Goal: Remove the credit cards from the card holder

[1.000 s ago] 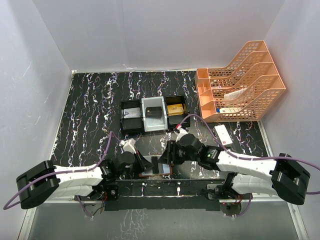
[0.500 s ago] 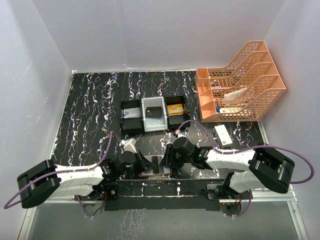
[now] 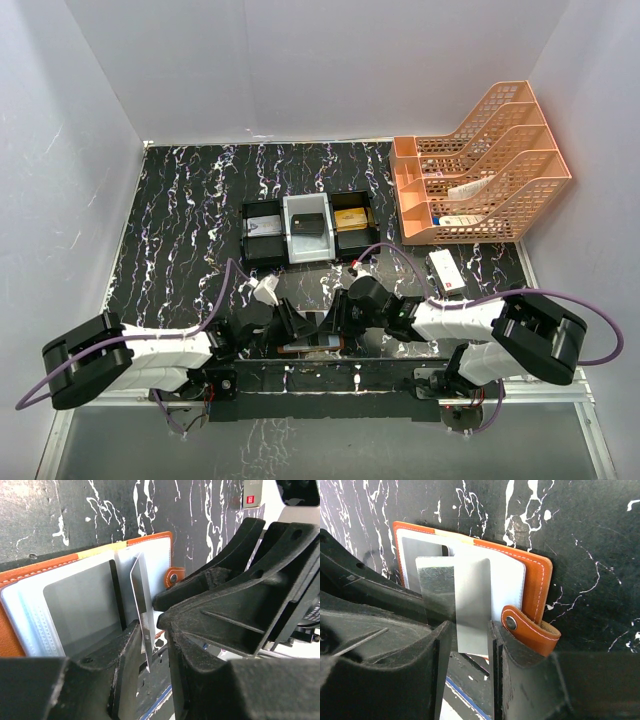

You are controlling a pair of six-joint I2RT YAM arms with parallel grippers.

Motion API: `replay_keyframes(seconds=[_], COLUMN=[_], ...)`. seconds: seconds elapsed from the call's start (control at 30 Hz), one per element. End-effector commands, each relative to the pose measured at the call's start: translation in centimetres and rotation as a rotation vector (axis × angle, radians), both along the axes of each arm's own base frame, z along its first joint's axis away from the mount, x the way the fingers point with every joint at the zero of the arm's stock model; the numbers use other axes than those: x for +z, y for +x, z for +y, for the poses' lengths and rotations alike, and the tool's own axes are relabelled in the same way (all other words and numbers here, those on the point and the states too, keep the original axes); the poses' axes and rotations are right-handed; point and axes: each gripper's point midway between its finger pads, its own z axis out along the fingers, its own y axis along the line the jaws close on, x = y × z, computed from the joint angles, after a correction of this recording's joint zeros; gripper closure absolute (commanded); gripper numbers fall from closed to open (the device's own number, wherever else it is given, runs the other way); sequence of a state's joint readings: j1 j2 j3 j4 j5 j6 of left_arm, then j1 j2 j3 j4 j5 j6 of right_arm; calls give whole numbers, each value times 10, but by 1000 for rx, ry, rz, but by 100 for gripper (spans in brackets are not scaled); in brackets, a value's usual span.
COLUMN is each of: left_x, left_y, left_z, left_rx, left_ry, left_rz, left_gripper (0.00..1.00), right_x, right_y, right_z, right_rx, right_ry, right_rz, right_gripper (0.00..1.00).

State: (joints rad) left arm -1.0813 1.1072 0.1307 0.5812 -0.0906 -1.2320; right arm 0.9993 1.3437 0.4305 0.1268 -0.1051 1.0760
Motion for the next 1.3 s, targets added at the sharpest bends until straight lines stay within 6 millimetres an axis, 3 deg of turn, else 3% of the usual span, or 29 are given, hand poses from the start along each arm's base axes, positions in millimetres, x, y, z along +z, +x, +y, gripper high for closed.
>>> replay_keyframes(seconds=[0.0,0.27,0.4,0.53,0.67,0.83,1.1,1.2,1.27], left_x=[6,-1,3,2,8,22,50,57,62], left_y=[-1,2,3,3,4,5,3,4,11], left_z=[-9,1,7,17,25,33,35,28,23], left_rx=[-32,26,45,65,87,83,-1,-47,-60], left_ry=[-29,-16,-15,30,47,63,94,61,-15], left_rz=[-13,13,2,4,-5,-43,-126,-136,-143], left_gripper=[74,95,100,100,100,100,100,100,100], right_x=[-22,-24,-17,4,37,75,120,122,128], right_y=[-4,-4,-2,-1,5,11,30,30,33], right_z=[-13,-16,-14,-3,8,13,-3,-17,-25], right_rx=[-10,-25,-13,34,55,70,-60,-96,-106], right_ry=[-66,-69,-52,13,97,169,302,341,309], right_rz=[13,19,5,-18,-80,-168,-359,-417,-459], right_gripper=[67,67,64,59,51,34,23,18,7])
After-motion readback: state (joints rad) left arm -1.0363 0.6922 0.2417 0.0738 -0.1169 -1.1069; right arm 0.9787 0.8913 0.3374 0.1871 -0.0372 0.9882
